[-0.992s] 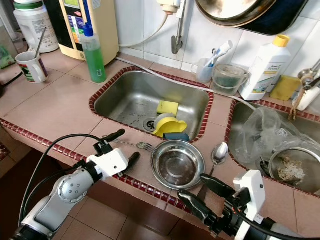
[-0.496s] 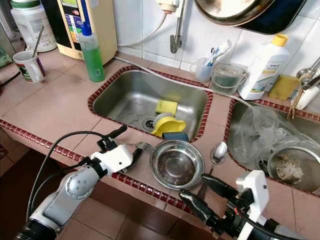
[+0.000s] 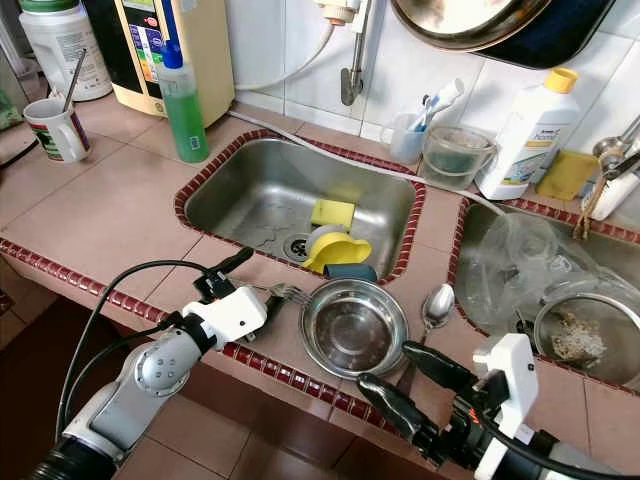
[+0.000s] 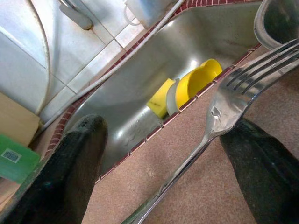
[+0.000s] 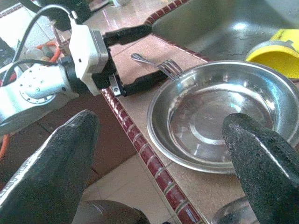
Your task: Kitchen organization
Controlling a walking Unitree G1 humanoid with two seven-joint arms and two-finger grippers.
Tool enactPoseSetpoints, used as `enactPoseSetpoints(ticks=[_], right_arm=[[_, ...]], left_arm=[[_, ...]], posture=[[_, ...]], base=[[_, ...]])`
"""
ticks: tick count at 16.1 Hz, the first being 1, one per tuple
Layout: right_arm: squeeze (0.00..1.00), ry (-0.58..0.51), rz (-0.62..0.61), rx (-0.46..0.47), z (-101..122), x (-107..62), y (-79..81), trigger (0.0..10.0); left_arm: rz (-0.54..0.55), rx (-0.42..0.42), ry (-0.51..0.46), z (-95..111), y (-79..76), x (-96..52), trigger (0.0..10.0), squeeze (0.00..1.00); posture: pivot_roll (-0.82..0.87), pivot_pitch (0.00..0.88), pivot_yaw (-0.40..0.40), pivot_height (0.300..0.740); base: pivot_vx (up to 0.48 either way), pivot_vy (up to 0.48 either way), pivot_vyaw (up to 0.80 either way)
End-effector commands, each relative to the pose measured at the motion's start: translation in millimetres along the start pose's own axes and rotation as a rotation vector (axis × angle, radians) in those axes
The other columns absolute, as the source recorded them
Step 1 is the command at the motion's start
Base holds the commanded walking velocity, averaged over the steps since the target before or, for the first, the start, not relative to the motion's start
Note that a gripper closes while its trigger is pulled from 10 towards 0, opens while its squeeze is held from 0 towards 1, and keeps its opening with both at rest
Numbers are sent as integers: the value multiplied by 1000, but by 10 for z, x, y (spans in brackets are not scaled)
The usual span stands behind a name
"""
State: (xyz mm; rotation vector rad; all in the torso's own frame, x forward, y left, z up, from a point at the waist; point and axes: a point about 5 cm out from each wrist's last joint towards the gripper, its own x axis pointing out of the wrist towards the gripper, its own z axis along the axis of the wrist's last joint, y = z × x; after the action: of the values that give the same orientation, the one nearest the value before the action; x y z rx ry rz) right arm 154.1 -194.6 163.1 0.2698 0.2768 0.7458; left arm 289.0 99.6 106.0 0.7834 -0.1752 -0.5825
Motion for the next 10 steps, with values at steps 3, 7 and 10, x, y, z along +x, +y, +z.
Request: enactPoseSetpoints(ticks=[3, 7, 10], right_arm=[[0, -13, -12, -5, 50, -12, 3, 10000], [0, -17, -13, 0, 51, -12, 11, 10000], [0, -19, -14, 1, 52, -10, 13, 10000]], left_arm=[[-24, -4, 13, -34, -2, 4, 0, 0], [-28, 2, 9, -30, 4, 6, 0, 0], [-29, 2, 7, -28, 8, 3, 0, 0]], posture=[[-157, 87, -43, 740], [-158, 86, -40, 740], [-157, 89, -39, 740]], base=[[0, 0, 0], [0, 0, 0], [0, 0, 0]])
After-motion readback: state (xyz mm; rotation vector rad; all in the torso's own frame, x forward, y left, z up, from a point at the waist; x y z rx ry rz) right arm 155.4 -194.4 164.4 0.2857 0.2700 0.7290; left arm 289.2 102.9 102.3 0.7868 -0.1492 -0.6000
